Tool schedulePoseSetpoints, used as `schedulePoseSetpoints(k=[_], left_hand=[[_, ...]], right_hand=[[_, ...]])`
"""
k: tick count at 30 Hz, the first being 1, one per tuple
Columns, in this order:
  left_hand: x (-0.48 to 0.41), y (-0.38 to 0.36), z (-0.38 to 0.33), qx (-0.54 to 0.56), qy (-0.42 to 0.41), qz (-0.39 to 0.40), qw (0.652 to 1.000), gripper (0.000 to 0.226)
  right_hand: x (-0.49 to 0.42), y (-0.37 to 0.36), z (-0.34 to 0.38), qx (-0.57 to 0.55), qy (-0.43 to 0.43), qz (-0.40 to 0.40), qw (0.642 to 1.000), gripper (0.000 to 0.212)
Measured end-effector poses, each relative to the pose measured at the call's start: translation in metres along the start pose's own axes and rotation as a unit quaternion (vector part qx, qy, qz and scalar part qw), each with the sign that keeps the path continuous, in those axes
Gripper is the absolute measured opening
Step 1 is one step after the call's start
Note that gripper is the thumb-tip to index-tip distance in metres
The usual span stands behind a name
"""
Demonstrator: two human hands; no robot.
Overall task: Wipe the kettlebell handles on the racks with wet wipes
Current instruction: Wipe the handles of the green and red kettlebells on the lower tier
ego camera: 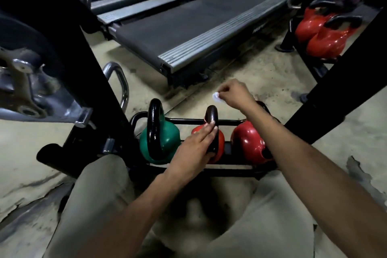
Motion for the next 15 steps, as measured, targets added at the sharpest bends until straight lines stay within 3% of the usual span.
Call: schedulePoseSetpoints(k=[4, 6, 10, 15], left_hand=[[-0.004, 0.006, -0.005, -0.057, 0.002, -0.017, 0.998, 0.075], [-0.004, 0.007, -0.005, -0.060, -0.003, -0.012, 0.998, 0.077], [-0.004, 0.006, -0.003, -0.073, -0.008, -0.021, 0.997, 0.085], [-0.003, 0.006, -0.005, -0.078, -0.008, -0.027, 0.997, 0.088]], right_hand=[[-0.013, -0.070, -0.028, 0.017, -0.110, 0.196, 0.974, 0.016], [-0.015, -0.084, -0.022, 0.032, -0.105, 0.244, 0.964, 0.017], [-0.015, -0.108, 0.019, 0.166, 0.031, 0.322, 0.931, 0.011], [-0.002, -0.129, 0.041, 0.328, 0.163, 0.305, 0.879, 0.021]])
Point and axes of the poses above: each hand's wrist, its own x-axis away from the middle knuckle, its own y-axis out of the back of the hand, z = x × y, the point moved 10 cm from there along -x, towards the middle knuckle, and after that the axes turned 11 degrees about -z, right-handed, at the moved point
